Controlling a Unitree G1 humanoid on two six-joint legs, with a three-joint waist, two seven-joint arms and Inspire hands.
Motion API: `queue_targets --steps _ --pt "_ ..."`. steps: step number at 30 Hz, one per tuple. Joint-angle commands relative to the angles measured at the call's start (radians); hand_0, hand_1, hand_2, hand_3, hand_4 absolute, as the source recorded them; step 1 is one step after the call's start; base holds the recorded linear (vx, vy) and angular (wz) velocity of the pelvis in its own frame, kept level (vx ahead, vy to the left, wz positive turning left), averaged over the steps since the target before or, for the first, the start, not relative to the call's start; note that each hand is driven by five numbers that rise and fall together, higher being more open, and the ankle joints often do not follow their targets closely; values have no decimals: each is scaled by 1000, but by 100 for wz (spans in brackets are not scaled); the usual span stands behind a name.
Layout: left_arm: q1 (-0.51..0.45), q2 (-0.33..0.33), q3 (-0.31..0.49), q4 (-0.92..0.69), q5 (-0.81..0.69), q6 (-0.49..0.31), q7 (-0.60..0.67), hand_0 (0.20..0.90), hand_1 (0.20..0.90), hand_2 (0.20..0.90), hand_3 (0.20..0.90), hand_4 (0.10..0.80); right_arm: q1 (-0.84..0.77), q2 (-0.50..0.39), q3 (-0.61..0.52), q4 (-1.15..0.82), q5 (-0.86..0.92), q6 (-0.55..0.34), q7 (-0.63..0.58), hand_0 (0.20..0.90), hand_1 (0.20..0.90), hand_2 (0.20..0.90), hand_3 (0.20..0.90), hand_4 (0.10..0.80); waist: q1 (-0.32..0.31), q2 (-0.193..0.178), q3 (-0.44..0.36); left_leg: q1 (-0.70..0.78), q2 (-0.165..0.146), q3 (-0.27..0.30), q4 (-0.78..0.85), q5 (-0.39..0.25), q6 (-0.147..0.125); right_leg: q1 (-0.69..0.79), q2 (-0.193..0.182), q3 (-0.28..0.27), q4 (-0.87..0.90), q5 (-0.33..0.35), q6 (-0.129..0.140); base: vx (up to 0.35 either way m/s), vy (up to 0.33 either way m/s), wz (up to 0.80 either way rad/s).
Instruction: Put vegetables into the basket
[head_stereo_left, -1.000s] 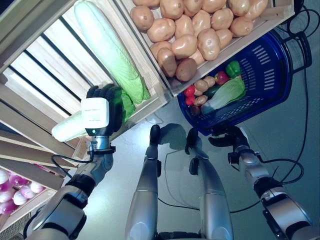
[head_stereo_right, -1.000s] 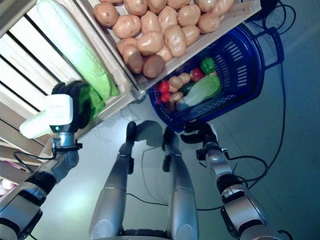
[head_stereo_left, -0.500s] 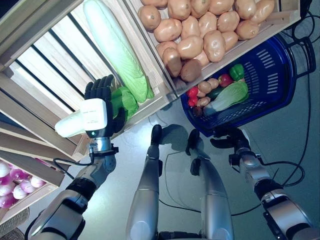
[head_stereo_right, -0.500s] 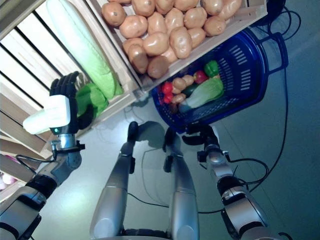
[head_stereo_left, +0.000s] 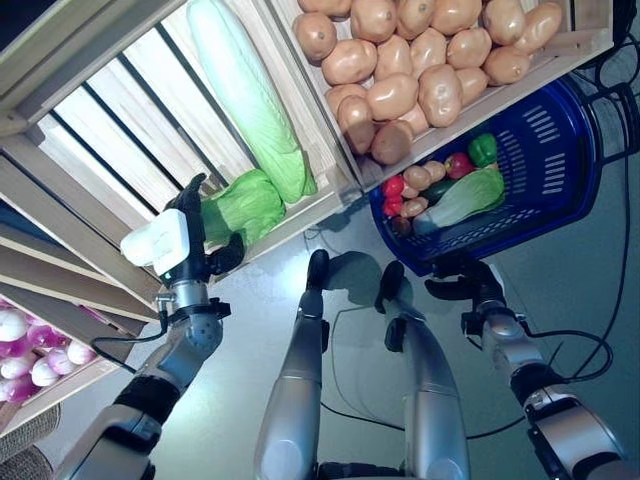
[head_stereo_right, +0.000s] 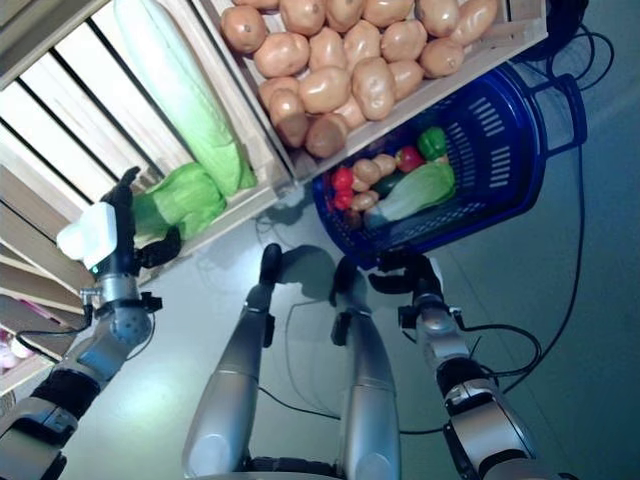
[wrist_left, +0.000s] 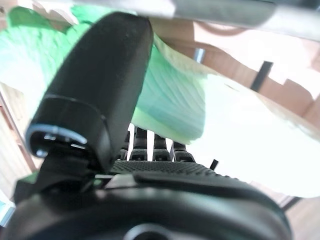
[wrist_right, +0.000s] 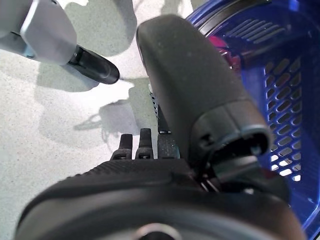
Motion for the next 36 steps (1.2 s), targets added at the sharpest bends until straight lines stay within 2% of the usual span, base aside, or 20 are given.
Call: queue_targets --steps 1,6,12,18,23,27,31,36 --pt "46 30 69 -122 -16 40 -79 900 900 900 900 800 78 -59 -22 -35 15 -15 -24 900 900 900 900 800 13 97 -4 -47 -71 40 69 9 46 98 -7 -42 -68 14 42 -1 -8 3" --pt "51 69 55 -146 -37 98 -140 900 900 900 900 800 79 -69 -29 -41 10 -12 -19 900 900 900 900 800 10 107 -4 -48 -72 46 68 11 50 98 -5 -40 -73 20 42 4 8 6" --pt "24 134 47 -167 53 174 -158 900 900 900 900 800 94 -82 -36 -26 16 -23 -5 900 900 900 900 800 4 111 -4 -45 -74 52 69 11 56 97 -4 -39 -72 26 43 0 0 0" --pt "-70 188 -1 -153 150 222 -182 900 900 900 900 800 86 -78 -22 -18 11 -23 12 900 900 900 900 800 -12 105 -4 -47 -70 59 75 8 58 90 0 -31 -64 30 43 0 0 0" --pt "-162 210 -46 -107 192 222 -193 900 900 900 900 800 69 -80 -6 -10 10 -14 25 900 900 900 900 800 -28 100 -4 -49 -64 67 85 7 56 82 6 -21 -50 29 43 0 0 0" --pt "-272 213 -112 -47 209 214 -187 900 900 900 900 800 42 -81 14 6 12 3 39 900 900 900 900 800 -44 89 -4 -49 -54 75 92 8 53 80 12 -12 -37 26 41 21 20 -4" --pt "-354 177 -165 61 185 177 -196 900 900 900 900 800 19 -69 33 13 16 12 47 900 900 900 900 800 -61 69 -4 -52 -44 81 100 7 50 78 21 -3 -34 27 38 12 -4 -3" --pt "-379 107 -189 172 81 71 -188 900 900 900 900 800 -7 -56 55 34 11 17 45 900 900 900 900 800 -75 53 -4 -58 -32 89 103 7 49 71 34 9 -31 25 32 3 8 -8"
